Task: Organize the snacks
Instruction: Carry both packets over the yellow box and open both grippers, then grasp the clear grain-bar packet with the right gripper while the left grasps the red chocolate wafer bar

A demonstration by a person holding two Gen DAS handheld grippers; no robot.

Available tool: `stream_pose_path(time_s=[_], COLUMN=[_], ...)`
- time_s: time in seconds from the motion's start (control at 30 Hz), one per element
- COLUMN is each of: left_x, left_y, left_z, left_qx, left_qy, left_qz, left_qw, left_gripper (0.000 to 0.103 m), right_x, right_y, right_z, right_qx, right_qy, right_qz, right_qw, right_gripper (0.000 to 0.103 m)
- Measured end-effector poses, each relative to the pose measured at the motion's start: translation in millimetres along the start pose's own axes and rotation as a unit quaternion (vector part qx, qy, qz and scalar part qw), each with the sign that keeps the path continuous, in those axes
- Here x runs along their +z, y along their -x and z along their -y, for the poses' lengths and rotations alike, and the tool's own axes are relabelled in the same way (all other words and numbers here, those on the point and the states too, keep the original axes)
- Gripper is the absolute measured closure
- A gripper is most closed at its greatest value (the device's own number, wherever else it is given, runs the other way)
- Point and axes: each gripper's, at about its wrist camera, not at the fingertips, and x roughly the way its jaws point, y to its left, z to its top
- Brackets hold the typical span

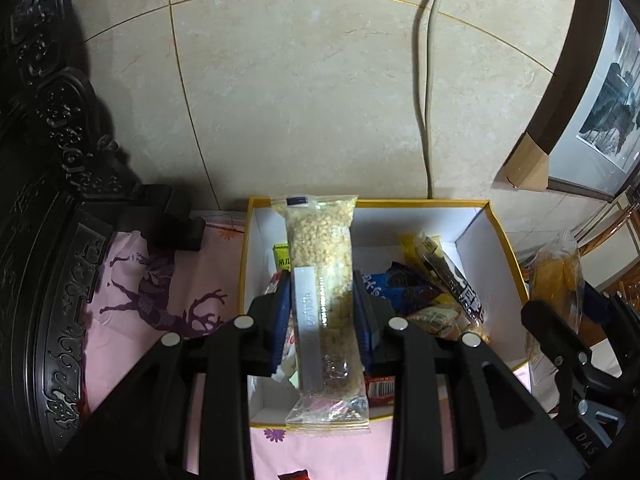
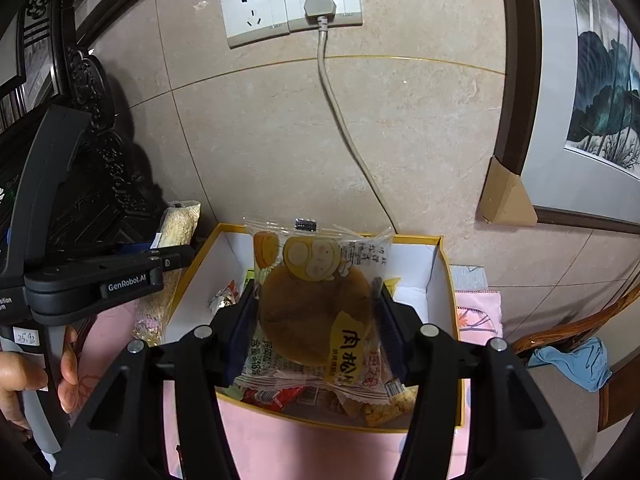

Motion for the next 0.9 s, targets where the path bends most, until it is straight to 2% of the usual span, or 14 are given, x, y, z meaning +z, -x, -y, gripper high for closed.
stream_pose_path(time_s=[0.23,0.27,0.3,0.33,0.37,0.4,0.73,0.87,0.9], left_x=[9.3,10.3,11.6,12.4,12.6,13.2,5.7,-17.1,-25.2], left_y=[-2.3,-2.2,-2.1,-0.6,4.9,9.3,21.2,35.5,38.9], left_z=[1.4,1.6,1.6,1.3,-0.7,-2.3,-5.8,-10.0,-12.1], left_qx=[0.005,0.009,0.013,0.018,0.023,0.021,0.016,0.024,0.025], left_qy=[-0.002,-0.002,-0.002,0.001,0.008,0.013,0.014,0.006,0.006], left_qz=[0.008,0.01,0.011,0.014,0.031,0.041,0.034,0.031,0.03], left_qw=[0.9999,0.9999,0.9999,0.9997,0.9992,0.9988,0.9992,0.9992,0.9992], left_gripper=[0.074,0.064,0.047,0.011,0.005,0.005,0.005,0.005,0.005], right_x=[5.8,6.7,7.7,9.8,11.1,12.4,7.8,-14.7,-24.9], right_y=[-8.6,-9.7,-10.5,-10.9,-9.8,-7.8,15.8,28.1,30.8], right_z=[4.6,5.3,6.3,7.9,9.1,10.5,10.7,-2.3,-5.7], right_qx=[-0.011,-0.014,-0.018,-0.032,-0.041,-0.043,-0.031,-0.008,0.003], right_qy=[-0.002,-0.004,-0.004,-0.006,-0.007,-0.009,-0.015,-0.008,-0.006], right_qz=[0.0,-0.001,-0.001,0.0,0.002,0.006,0.009,-0.013,-0.024], right_qw=[1.0,1.0,1.0,0.999,0.999,0.999,0.999,1.0,1.0], right_gripper=[0.046,0.044,0.032,0.022,0.02,0.019,0.019,0.019,0.015])
